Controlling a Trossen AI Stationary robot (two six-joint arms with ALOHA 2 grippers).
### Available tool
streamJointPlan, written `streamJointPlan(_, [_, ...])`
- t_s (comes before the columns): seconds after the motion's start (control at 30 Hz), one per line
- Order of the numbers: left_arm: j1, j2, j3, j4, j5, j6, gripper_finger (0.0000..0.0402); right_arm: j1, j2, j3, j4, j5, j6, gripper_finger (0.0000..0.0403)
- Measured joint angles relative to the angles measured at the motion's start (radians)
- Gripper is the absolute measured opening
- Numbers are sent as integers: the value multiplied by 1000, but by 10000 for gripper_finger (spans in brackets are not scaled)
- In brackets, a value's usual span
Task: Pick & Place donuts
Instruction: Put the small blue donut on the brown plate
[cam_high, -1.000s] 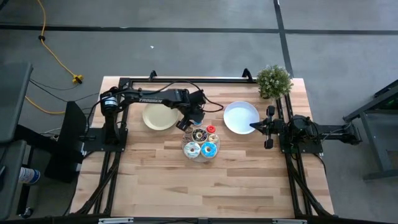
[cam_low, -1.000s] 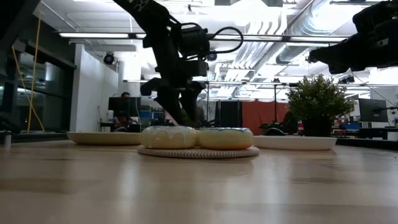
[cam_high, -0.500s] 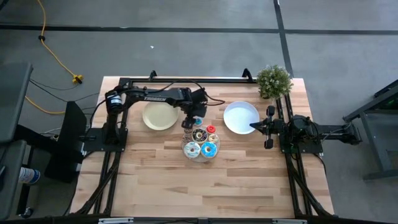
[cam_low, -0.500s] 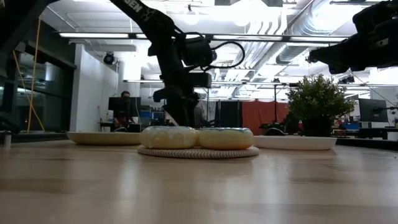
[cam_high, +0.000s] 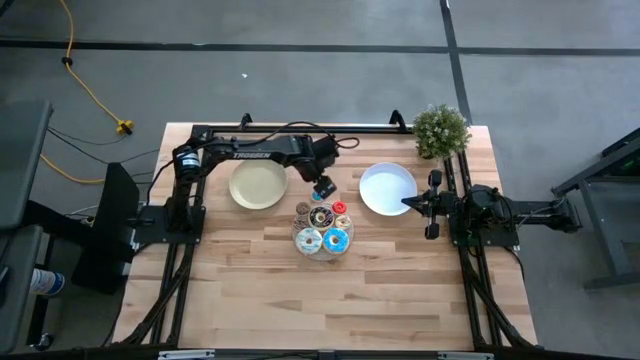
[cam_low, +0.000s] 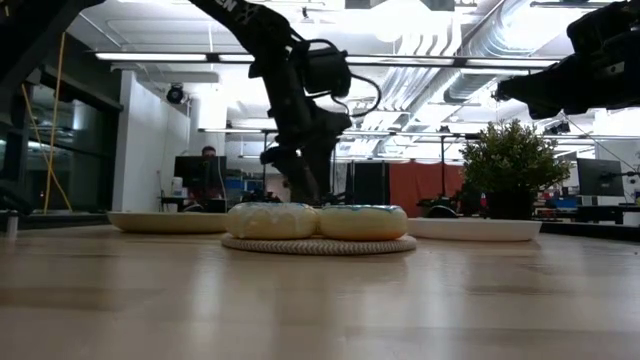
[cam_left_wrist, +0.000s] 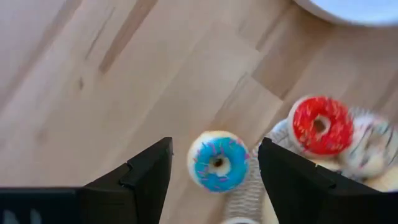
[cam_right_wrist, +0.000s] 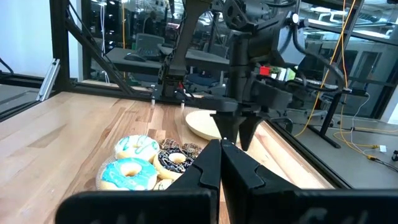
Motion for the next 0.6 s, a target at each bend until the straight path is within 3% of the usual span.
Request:
streamJointPlan(0.23, [-7, 19, -1, 1, 23, -222, 230, 0, 0, 0, 0, 0, 0, 0])
streamJointPlan(0.47, [-28, 36, 4, -1, -25, -236, 231, 0, 0, 0, 0, 0, 0, 0])
streamJointPlan(0.6, [-37, 45, 4, -17, -45, -236, 255, 0, 0, 0, 0, 0, 0, 0])
